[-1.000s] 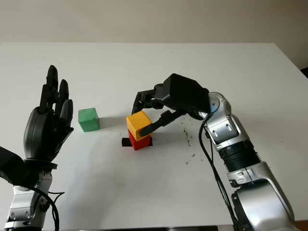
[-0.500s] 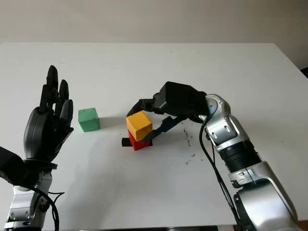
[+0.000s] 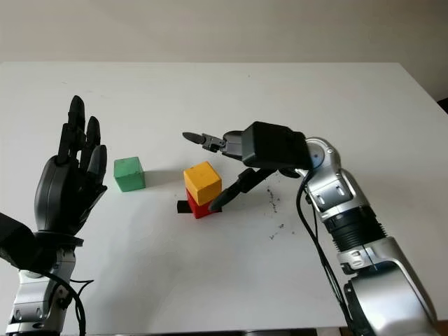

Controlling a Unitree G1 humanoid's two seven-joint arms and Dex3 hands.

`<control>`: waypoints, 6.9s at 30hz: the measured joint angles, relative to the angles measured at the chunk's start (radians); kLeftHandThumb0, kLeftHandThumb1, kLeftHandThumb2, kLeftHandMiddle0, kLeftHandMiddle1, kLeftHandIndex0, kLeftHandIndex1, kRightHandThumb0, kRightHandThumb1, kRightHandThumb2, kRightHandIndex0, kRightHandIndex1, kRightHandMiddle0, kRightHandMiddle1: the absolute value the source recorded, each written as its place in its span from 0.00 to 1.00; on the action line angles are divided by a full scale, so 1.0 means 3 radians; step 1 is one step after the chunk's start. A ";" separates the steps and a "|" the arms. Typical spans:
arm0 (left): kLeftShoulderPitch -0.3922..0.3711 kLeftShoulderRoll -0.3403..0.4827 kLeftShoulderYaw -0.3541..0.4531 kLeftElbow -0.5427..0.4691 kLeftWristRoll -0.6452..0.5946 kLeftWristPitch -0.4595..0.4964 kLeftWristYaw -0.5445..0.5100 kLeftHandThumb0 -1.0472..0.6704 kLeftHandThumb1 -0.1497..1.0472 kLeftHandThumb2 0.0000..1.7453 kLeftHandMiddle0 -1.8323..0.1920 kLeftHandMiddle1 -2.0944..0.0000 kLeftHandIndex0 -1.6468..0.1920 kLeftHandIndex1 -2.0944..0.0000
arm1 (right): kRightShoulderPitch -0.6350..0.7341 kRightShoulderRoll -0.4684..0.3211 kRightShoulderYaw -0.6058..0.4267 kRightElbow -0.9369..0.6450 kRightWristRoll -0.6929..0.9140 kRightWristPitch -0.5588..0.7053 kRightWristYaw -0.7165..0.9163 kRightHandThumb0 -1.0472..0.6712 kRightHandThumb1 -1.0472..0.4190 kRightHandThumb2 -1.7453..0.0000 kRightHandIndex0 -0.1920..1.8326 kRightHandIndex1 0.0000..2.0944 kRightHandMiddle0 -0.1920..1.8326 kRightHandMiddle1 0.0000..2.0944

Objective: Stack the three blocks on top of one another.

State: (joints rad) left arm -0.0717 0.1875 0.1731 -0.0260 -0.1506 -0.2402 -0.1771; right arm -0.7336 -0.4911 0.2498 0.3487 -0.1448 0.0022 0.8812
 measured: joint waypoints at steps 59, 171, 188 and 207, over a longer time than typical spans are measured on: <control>-0.0962 0.1919 -0.0534 -0.0122 0.2520 0.0964 -0.0422 0.11 0.98 0.03 0.95 0.98 0.77 0.96 | 0.1280 0.1177 -0.1227 -0.0404 0.1152 0.0344 -0.2156 0.14 0.00 0.57 0.00 0.00 0.00 0.00; -0.1248 0.1927 -0.1480 0.0459 0.3487 0.0833 -0.0315 0.40 1.00 0.18 0.80 0.97 0.88 0.32 | 0.1334 0.1201 -0.1282 -0.0462 0.1132 0.0277 -0.2228 0.20 0.00 0.64 0.00 0.00 0.00 0.00; -0.1223 0.1717 -0.0857 0.0786 0.1818 0.0231 -0.0315 0.38 1.00 0.13 0.73 0.96 0.80 0.34 | 0.1370 0.1208 -0.1281 -0.0481 0.1154 0.0298 -0.2239 0.20 0.00 0.66 0.00 0.00 0.00 0.00; -0.1383 0.1503 -0.0323 0.0740 0.0366 0.0614 -0.0912 0.37 1.00 0.08 0.71 0.97 0.69 0.39 | 0.1396 0.1210 -0.1248 -0.0496 0.1150 0.0320 -0.2211 0.22 0.00 0.64 0.00 0.00 0.00 0.00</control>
State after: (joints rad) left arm -0.4866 0.6384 0.0763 0.1959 -0.0409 -0.0562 -0.4506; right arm -0.3147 -0.1280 -0.1246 0.1999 0.2001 0.0981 0.2178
